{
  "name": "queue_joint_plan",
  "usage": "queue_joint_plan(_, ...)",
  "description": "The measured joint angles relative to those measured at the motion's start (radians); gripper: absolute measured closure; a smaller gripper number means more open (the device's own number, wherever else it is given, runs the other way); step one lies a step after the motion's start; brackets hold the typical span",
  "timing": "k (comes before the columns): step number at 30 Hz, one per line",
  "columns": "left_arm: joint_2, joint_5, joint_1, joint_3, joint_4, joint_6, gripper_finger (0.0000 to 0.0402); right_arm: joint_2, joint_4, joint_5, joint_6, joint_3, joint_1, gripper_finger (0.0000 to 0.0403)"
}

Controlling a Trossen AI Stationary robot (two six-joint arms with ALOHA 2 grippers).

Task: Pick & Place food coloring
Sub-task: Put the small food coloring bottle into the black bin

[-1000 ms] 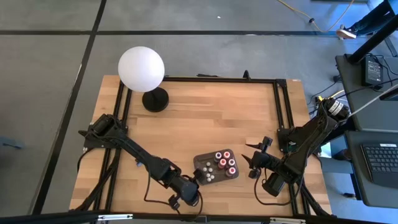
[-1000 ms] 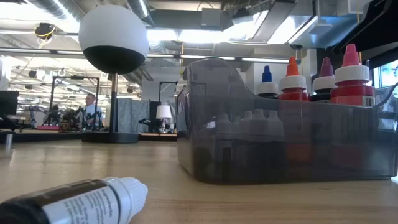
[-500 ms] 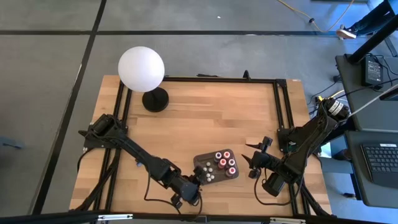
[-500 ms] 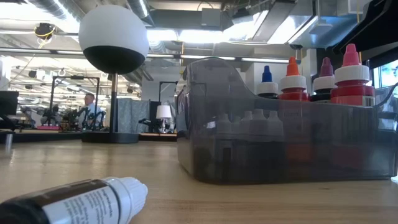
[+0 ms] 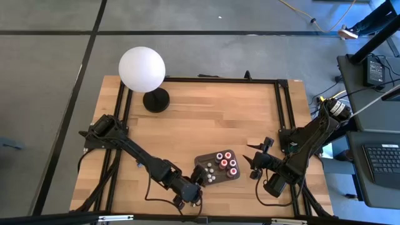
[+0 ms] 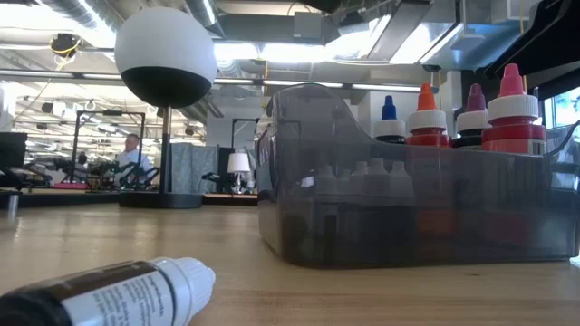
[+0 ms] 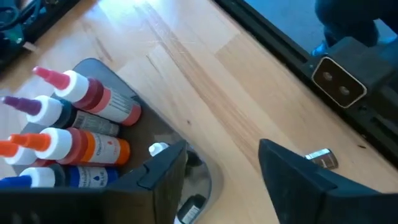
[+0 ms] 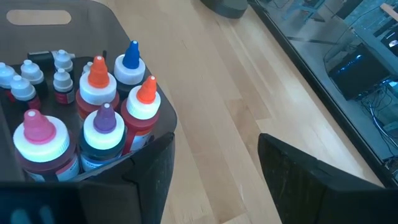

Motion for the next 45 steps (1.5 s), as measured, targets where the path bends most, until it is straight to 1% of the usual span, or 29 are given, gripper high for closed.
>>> queue_joint_plan(2,0.0,0.018,0.0,0.0,0.0,-0.005,0.0191,0.0,0.0,0.0,0.0,0.0,0.0,0.017)
queue_joint_plan(5,0.0,0.062,-0.005,0.0,0.0,-0.066,0.018,0.0,0.0,0.0,0.0,0.0,0.0,0.017)
queue_joint_plan(7,0.0,0.081,-0.011,0.0,0.0,-0.101,0.0177,0.0,0.0,0.0,0.0,0.0,0.0,0.017)
queue_joint_plan(11,0.0,0.09,-0.017,0.0,0.0,-0.095,0.0177,0.0,0.0,0.0,0.0,0.0,0.0,0.017)
queue_joint_plan(19,0.003,0.218,-0.016,0.0,0.0,0.182,0.0194,0.0,-0.001,0.006,0.0,0.0,0.0,0.017)
queue_joint_plan(24,0.003,0.224,-0.017,0.0,0.0,0.319,0.021,0.0,0.0,0.008,0.004,0.0,0.0,0.017)
queue_joint_plan(28,0.029,0.225,-0.017,0.001,0.004,0.343,0.022,0.0,0.001,0.004,0.016,0.0,0.0,0.017)
queue_joint_plan(30,0.053,0.256,-0.017,0.001,0.009,0.351,0.0224,0.0,0.002,-0.013,0.016,0.0,0.0,0.017)
queue_joint_plan(32,0.079,0.283,-0.017,0.001,0.008,0.39,0.0227,0.0,0.003,-0.027,0.018,0.0,0.0,0.017)
queue_joint_plan(36,0.121,0.288,-0.019,0.001,0.02,0.477,0.0231,0.0,0.005,-0.044,0.019,0.0,0.0,0.017)
queue_joint_plan(45,0.173,0.296,-0.024,0.0,0.014,0.584,0.0233,0.0,0.028,-0.047,0.029,0.0,0.0,0.017)
